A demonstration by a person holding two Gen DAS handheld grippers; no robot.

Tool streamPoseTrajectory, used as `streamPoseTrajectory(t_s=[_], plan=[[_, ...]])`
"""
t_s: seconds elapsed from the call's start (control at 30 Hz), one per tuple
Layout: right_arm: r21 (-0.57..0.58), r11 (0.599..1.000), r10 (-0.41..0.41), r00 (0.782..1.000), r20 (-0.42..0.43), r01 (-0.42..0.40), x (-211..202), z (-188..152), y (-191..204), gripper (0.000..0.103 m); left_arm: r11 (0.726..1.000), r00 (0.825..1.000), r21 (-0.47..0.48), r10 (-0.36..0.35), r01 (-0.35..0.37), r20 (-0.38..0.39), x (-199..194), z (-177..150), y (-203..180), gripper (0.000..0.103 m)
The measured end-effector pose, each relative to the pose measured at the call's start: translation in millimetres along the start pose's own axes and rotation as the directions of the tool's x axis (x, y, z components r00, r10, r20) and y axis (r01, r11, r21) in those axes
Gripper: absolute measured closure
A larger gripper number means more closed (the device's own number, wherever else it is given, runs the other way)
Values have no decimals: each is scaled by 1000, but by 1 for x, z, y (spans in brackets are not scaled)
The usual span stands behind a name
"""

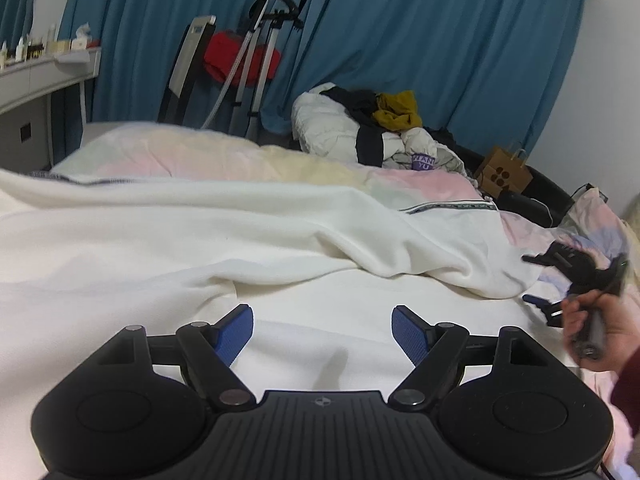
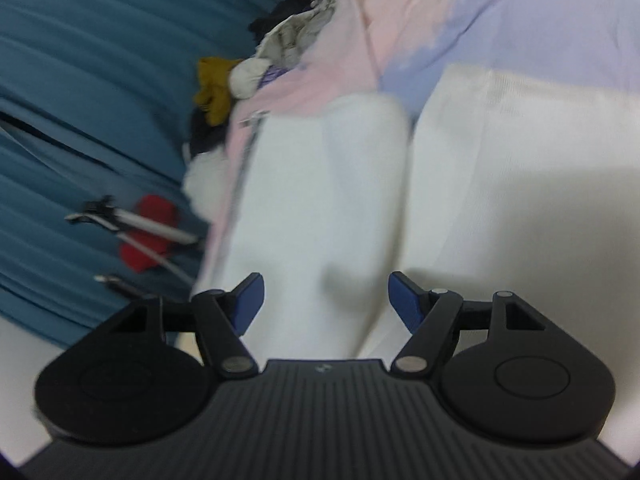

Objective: Fold clothes

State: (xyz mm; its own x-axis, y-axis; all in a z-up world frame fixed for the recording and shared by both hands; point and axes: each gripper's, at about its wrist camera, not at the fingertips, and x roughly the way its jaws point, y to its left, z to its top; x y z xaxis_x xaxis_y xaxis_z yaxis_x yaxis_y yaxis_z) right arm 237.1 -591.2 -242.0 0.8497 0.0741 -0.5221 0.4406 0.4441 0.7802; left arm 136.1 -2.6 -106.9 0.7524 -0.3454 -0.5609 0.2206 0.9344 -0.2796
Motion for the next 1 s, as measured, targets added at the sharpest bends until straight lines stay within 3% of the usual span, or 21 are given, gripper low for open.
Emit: streamPoseTrajectory(t_s=[0.1,0.13,0.17,0.2,0.23,0.33,0.43,0.6,0.77,0.9,1.0], plan=[[-3,999,33,998,59,-33,11,6,-12,46,1000,1000,-22,-12,12,-10,8,1,4,24],[-26,999,44,995,90,-42,12,9,-10,57,1000,1000,-26,-17,17,-6,11,2,4,24],[-50,998,47,993,111,-42,13,12,-7,80,999,1000,-26,-22,22,-2,12,3,4,24],[-76,996,46,991,127,-37,13,15,-4,91,999,1000,-26,-27,27,1,14,4,3,24],[-90,995,53,988,143,-40,12,17,-1,96,999,1000,-25,-28,28,3,15,4,2,24],[-145,987,109,957,268,-72,-7,22,8,97,999,1000,-34,-30,30,6,18,4,1,24],[-154,987,90,932,351,-37,-22,31,7,97,999,1000,-35,-29,29,4,21,4,1,24],[-172,974,-96,953,286,150,5,27,-28,97,1000,1000,-21,-7,6,-5,26,5,-2,24],[-207,959,-129,950,284,192,3,20,-17,94,1000,1000,-8,3,-3,11,26,10,-6,24],[-230,943,-167,941,295,239,-21,7,-4,92,1000,1000,6,8,-8,21,25,13,-10,24],[-280,926,-175,946,272,251,-45,-6,14,90,999,999,30,16,-17,35,22,10,-11,22]])
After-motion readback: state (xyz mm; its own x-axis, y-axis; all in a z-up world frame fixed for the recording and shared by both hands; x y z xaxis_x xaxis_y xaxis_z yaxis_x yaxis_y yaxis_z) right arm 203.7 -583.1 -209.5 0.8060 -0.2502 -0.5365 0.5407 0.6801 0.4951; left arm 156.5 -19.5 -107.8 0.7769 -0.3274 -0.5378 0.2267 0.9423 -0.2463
